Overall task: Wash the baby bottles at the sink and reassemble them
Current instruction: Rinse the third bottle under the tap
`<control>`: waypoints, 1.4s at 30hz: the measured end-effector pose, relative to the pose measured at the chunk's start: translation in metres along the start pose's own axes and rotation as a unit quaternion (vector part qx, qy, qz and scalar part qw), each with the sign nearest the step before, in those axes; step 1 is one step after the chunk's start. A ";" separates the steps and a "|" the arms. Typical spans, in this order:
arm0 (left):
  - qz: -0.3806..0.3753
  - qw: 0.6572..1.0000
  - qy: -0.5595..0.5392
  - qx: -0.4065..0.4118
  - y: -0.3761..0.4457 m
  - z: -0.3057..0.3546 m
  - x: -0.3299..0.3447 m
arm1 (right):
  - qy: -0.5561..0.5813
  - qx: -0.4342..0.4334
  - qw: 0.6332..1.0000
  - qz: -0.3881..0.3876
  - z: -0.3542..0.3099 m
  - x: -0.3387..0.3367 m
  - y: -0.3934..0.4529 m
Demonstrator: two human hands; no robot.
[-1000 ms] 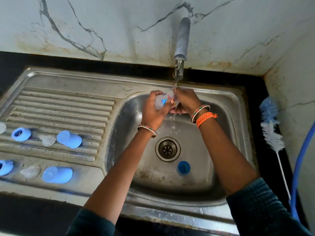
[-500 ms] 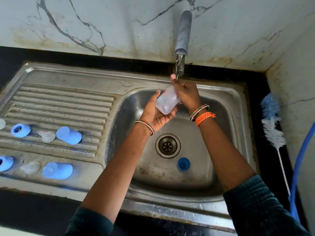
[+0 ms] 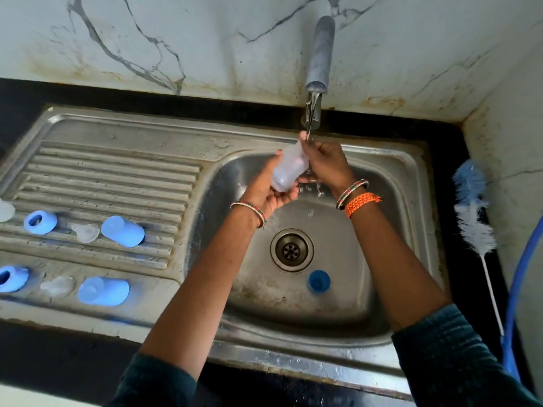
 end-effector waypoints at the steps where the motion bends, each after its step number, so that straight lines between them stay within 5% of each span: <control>1: -0.009 0.999 -0.018 -0.037 -0.002 -0.001 -0.001 | 0.035 0.008 0.998 -0.051 -0.001 0.002 -0.001; 4: -0.050 0.993 -0.041 -0.104 -0.005 -0.005 -0.006 | 0.114 0.025 0.986 -0.117 -0.005 0.003 -0.003; 9: -0.007 0.998 -0.067 -0.005 -0.007 -0.005 0.005 | -0.044 -0.017 0.992 0.120 -0.008 -0.008 0.001; 12: 0.023 0.995 -0.081 0.047 -0.006 -0.001 0.004 | 0.015 0.008 0.999 0.039 -0.011 -0.005 0.002; 15: -0.041 0.991 -0.118 -0.047 -0.009 0.000 0.001 | 0.130 0.030 0.986 -0.099 -0.014 0.000 0.000; 17: -0.067 0.988 -0.098 -0.100 -0.008 -0.003 -0.002 | 0.171 0.037 0.980 -0.097 -0.010 -0.001 0.000; 20: -0.043 0.993 -0.080 -0.080 -0.009 -0.007 0.005 | 0.044 0.008 0.999 0.031 -0.004 -0.004 0.003; 23: 0.016 0.997 -0.071 -0.003 -0.005 -0.009 0.009 | -0.147 -0.044 0.981 0.122 -0.007 -0.005 0.004; 28: -0.093 0.985 -0.094 -0.114 -0.011 -0.010 0.004 | 0.101 0.019 0.987 -0.123 -0.013 0.007 -0.003; 30: -0.109 0.981 -0.082 -0.139 -0.009 -0.009 -0.002 | 0.153 0.035 0.977 -0.146 -0.012 0.007 -0.004; 35: -0.002 0.991 -0.116 -0.063 -0.005 -0.006 0.006 | -0.062 -0.049 0.993 0.083 -0.007 -0.001 -0.001; 37: 0.016 0.994 -0.106 -0.031 -0.003 -0.008 0.010 | -0.120 -0.069 0.984 0.111 -0.008 0.000 -0.002; 39: -0.027 0.994 -0.084 -0.061 -0.004 -0.008 0.012 | -0.123 -0.070 0.988 0.066 -0.012 -0.001 -0.001; 42: -0.082 0.982 -0.094 -0.144 -0.001 -0.010 0.005 | -0.015 -0.014 0.994 -0.108 -0.013 0.000 -0.005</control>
Point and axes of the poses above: each hand's wrist, its own y-axis towards the middle knuckle, its own x-axis out of the palm, z = x × y, the point moved 4 cm from there along y, towards the middle knuckle, and after that the axes turned 4 degrees about x, right-handed, at the moved point
